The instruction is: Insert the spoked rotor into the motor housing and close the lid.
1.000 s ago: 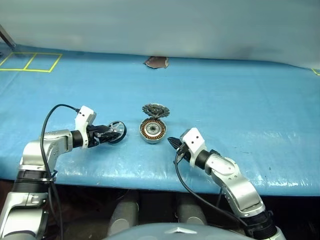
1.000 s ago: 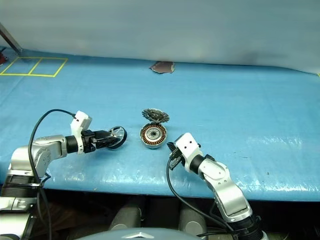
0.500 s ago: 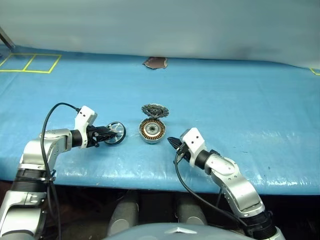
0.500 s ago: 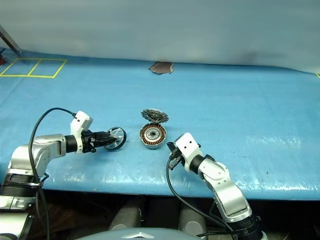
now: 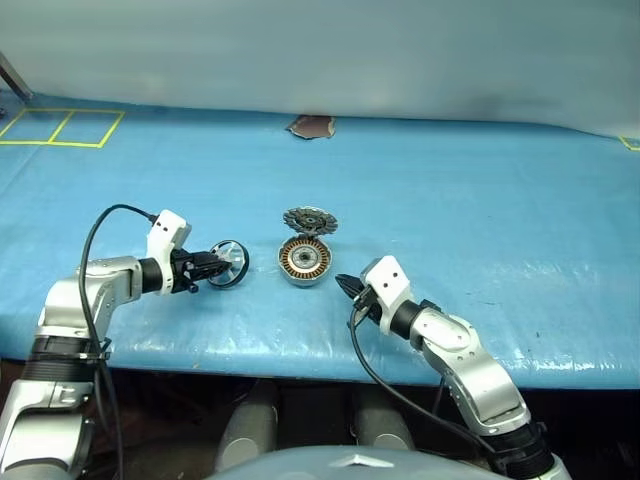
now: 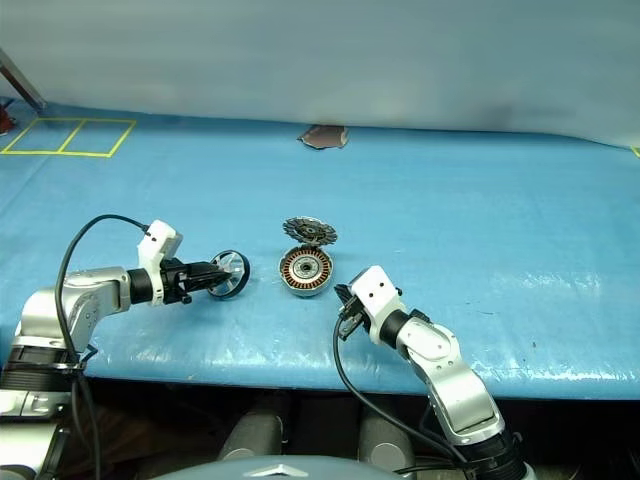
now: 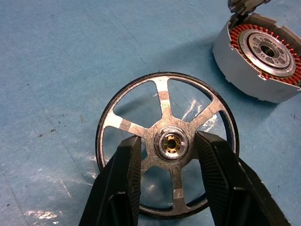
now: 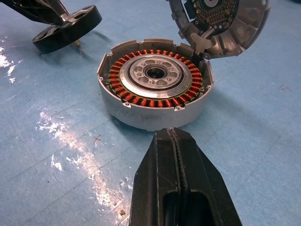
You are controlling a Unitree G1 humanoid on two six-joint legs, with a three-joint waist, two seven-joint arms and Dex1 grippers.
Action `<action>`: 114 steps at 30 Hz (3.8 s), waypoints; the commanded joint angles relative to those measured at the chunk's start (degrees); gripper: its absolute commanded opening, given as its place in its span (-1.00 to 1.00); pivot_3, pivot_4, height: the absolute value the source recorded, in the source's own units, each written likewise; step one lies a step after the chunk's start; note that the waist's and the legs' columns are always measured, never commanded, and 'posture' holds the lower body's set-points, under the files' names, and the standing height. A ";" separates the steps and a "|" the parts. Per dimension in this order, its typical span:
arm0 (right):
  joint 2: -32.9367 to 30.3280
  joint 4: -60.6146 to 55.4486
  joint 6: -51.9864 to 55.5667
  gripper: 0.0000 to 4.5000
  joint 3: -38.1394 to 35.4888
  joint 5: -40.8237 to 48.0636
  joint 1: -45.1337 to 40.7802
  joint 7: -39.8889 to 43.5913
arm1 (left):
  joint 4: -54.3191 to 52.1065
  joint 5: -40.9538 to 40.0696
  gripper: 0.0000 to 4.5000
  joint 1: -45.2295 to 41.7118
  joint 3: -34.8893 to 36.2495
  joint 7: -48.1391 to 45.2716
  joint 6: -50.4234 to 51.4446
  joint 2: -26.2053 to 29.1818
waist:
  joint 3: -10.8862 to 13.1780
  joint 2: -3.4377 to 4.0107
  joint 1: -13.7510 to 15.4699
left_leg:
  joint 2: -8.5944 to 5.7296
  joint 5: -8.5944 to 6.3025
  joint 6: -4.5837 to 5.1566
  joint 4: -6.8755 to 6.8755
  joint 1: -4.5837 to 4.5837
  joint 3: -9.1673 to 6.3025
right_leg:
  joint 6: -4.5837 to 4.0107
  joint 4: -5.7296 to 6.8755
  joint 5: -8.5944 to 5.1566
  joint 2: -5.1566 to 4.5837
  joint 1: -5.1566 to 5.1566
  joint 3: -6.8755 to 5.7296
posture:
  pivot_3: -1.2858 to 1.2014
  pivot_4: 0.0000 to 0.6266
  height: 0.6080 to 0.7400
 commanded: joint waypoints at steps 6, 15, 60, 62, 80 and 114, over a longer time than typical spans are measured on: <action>-0.30 -1.33 -0.63 -1.00 -1.85 0.74 -0.03 0.12 | -3.28 -5.90 -0.32 0.08 4.01 -6.44 -1.67 0.16 | 0.04 -0.07 0.22 | 0.01 0.01 0.01 0.01 -0.18 0.04 | 0.00 -0.06 0.00 0.00 -0.12 0.00 | 0.03 -0.52 1.00; -0.94 -1.56 -2.87 -1.00 -3.22 2.91 1.64 2.61 | -7.52 -5.90 -0.32 -3.62 0.10 -12.13 -2.57 2.56 | 0.08 -0.12 0.24 | 0.03 0.00 0.01 0.01 -0.21 0.08 | -0.01 -0.07 0.01 0.06 -0.14 -0.01 | 0.03 -0.52 1.00; 1.21 -2.06 -11.56 -1.00 -0.44 2.36 4.83 2.86 | 17.67 15.20 -0.32 -32.11 -22.69 -27.56 -16.56 -10.56 | 0.20 -0.32 0.46 | -0.06 -0.01 0.04 0.29 -0.25 0.16 | 0.06 -0.05 0.05 0.26 -0.03 0.00 | 0.03 -0.52 1.00; 1.28 -1.98 -11.62 -1.00 -0.39 2.31 4.80 2.80 | 17.87 15.87 -0.32 -32.16 -23.09 -27.88 -17.04 -10.44 | 0.20 -0.32 0.45 | -0.06 -0.01 0.04 0.28 -0.25 0.17 | 0.07 -0.05 0.06 0.26 -0.03 0.00 | 0.03 -0.52 1.00; 1.32 -1.55 -11.89 -1.00 -0.61 1.73 4.73 2.76 | 19.29 14.98 -0.32 -33.98 -20.29 -29.13 -16.36 -10.77 | 0.20 -0.33 -0.03 | -0.05 -0.01 0.05 0.31 -0.24 0.17 | 0.09 -0.03 0.07 0.28 -0.03 0.00 | 0.03 -0.52 1.00; 1.98 -1.59 -12.67 -1.00 -0.35 1.17 5.86 1.33 | 25.75 20.05 0.47 -35.39 -22.48 -28.68 -20.59 -14.39 | 0.20 -0.34 -0.10 | -0.05 -0.01 0.05 0.39 -0.23 0.17 | 0.12 0.03 0.10 0.31 0.00 0.01 | 0.03 -0.52 1.00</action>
